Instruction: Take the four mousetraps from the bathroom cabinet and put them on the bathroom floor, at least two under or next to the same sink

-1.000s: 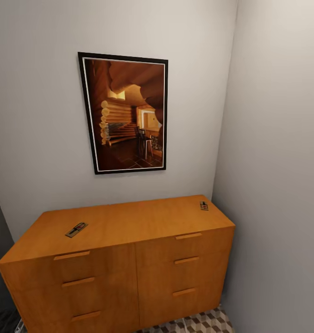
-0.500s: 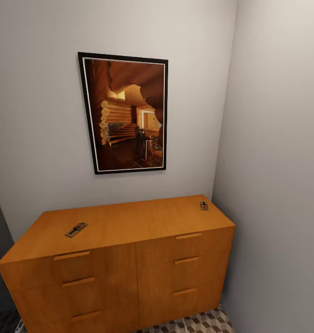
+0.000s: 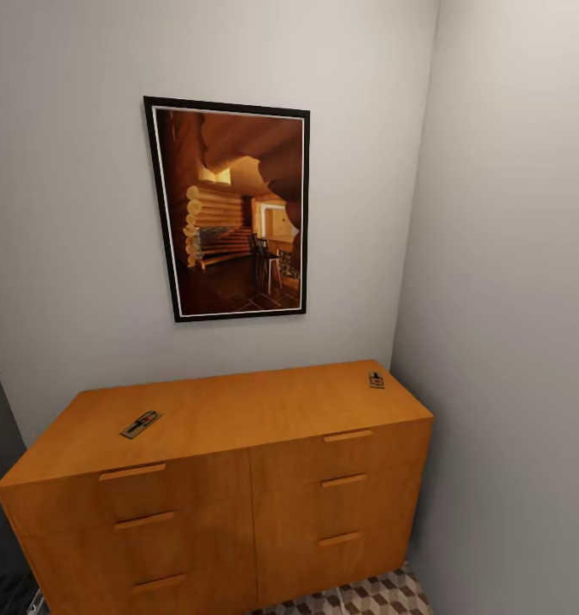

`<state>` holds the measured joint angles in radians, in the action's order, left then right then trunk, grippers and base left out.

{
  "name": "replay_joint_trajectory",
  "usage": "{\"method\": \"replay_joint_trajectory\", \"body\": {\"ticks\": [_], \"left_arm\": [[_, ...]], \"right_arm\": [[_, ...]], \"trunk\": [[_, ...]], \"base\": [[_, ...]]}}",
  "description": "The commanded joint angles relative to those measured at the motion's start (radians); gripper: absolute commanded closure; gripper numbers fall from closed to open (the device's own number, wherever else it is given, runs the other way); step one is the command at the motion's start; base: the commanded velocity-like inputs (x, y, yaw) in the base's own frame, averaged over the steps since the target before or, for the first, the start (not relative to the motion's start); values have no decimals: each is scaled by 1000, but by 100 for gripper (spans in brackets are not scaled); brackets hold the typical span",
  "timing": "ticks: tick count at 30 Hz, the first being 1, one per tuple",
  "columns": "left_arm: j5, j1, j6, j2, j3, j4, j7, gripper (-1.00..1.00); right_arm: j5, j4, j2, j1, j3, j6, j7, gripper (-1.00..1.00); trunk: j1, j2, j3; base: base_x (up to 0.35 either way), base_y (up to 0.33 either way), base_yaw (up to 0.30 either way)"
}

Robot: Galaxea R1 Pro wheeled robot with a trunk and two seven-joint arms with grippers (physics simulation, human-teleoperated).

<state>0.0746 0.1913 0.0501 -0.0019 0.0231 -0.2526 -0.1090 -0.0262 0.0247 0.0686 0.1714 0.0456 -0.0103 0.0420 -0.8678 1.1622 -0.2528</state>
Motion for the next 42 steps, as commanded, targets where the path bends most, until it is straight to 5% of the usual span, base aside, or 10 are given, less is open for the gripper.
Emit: {"method": "replay_joint_trajectory", "body": {"ticks": [1,2,3,8,17,25,33,38,42], "left_arm": [[8,-3,4,0,2,1,0,-100],[-71,-3,-29,-5,3,-135,3,-100],[-100,-3,-58,-9,3,-192,3,-100],[-146,-3,-171,-19,3,-368,5,-100],[-159,-3,-283,-26,-3,-555,6,-100],[-157,-3,-325,-28,-112,-648,8,-100],[-156,-3,-406,-54,-152,-768,8,-100],[-156,-3,-534,-93,-185,-967,8,-100],[-156,-2,-592,-102,-226,-1060,8,-100]], "right_arm": [[-3,0,0,0,5,-1,2,-100],[-5,135,6,0,5,17,1,-100],[-7,202,8,0,3,42,1,-100],[-9,421,13,0,-3,172,3,-100],[-17,682,15,0,-16,354,4,-100],[-17,756,16,0,-67,416,4,-100],[-14,830,16,0,-82,441,8,-100],[-12,977,12,0,-129,579,16,-100],[-10,1033,12,0,-145,615,17,-100]], "trunk": [[0,1,-2],[0,1,-2],[0,1,-2],[0,1,-2],[0,1,-2],[0,1,-2],[0,1,-2],[0,1,-2],[0,1,-2]], "base": [[0,0,0],[0,0,0],[0,0,0],[0,0,0],[0,0,0],[0,0,0],[0,0,0],[0,0,0],[0,0,0]]}}
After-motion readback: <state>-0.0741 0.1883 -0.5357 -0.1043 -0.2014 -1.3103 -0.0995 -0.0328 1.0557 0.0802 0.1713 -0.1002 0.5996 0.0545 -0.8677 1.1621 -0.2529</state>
